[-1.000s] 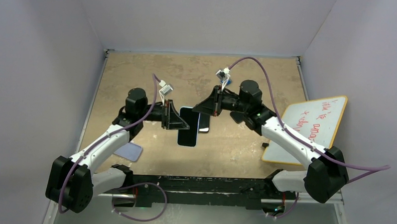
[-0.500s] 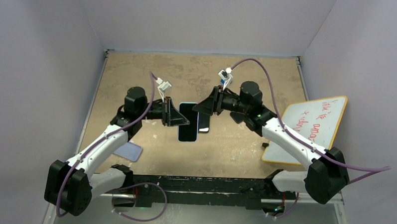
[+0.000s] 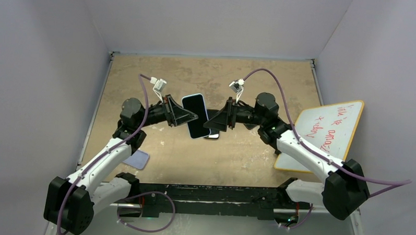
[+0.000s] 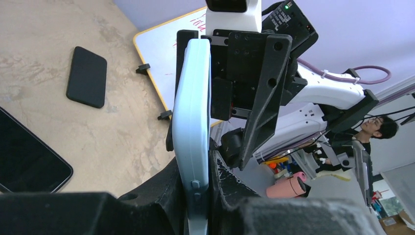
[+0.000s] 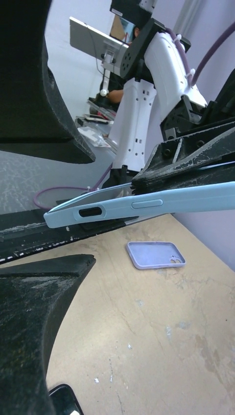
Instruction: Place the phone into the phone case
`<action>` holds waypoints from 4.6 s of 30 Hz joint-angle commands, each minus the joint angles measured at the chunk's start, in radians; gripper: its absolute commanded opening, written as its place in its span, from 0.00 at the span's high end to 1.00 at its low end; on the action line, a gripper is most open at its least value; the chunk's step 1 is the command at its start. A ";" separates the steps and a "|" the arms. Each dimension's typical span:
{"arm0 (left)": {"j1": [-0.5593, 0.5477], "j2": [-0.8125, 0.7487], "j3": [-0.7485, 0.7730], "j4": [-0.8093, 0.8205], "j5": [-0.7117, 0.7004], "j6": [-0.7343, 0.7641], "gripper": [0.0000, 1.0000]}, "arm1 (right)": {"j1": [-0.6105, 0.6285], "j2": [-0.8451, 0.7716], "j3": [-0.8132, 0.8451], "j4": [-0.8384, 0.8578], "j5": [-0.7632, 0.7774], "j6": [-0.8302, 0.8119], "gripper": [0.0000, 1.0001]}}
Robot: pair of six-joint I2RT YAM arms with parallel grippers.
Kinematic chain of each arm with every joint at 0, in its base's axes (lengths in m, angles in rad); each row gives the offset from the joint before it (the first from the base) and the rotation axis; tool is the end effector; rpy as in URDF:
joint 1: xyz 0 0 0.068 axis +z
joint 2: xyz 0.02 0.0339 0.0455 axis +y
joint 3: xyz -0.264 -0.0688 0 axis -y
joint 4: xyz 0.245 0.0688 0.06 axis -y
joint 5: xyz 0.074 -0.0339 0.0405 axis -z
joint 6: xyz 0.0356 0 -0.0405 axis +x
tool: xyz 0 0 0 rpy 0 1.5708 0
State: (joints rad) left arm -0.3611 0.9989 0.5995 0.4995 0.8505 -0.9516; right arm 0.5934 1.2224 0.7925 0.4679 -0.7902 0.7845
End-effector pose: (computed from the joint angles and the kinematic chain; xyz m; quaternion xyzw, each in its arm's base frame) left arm 0.1993 -0.1039 0.3052 0.1149 0.6737 -0.6315 0.3663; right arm 0.2151 0.1756 0.3178 -0.2150 0.6636 0.6288 0.3435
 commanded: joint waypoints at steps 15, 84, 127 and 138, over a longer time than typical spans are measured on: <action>0.002 -0.036 -0.007 0.072 -0.102 0.012 1.00 | 0.003 0.070 -0.067 0.193 -0.073 0.115 0.57; 0.225 0.064 0.079 -1.054 -0.929 0.180 0.05 | -0.005 0.725 0.465 -0.121 0.475 0.120 0.20; 0.229 0.134 -0.059 -1.217 -1.206 -0.186 0.53 | -0.005 0.271 0.168 -0.270 0.510 -0.031 0.01; 0.228 0.116 -0.053 -1.163 -1.134 -0.098 1.00 | -0.005 0.238 0.189 -0.399 0.688 -0.005 0.01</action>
State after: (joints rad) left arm -0.1375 1.1385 0.5415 -0.7120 -0.3214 -1.1145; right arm 0.5896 1.5181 0.9543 0.1329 -0.2089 0.7738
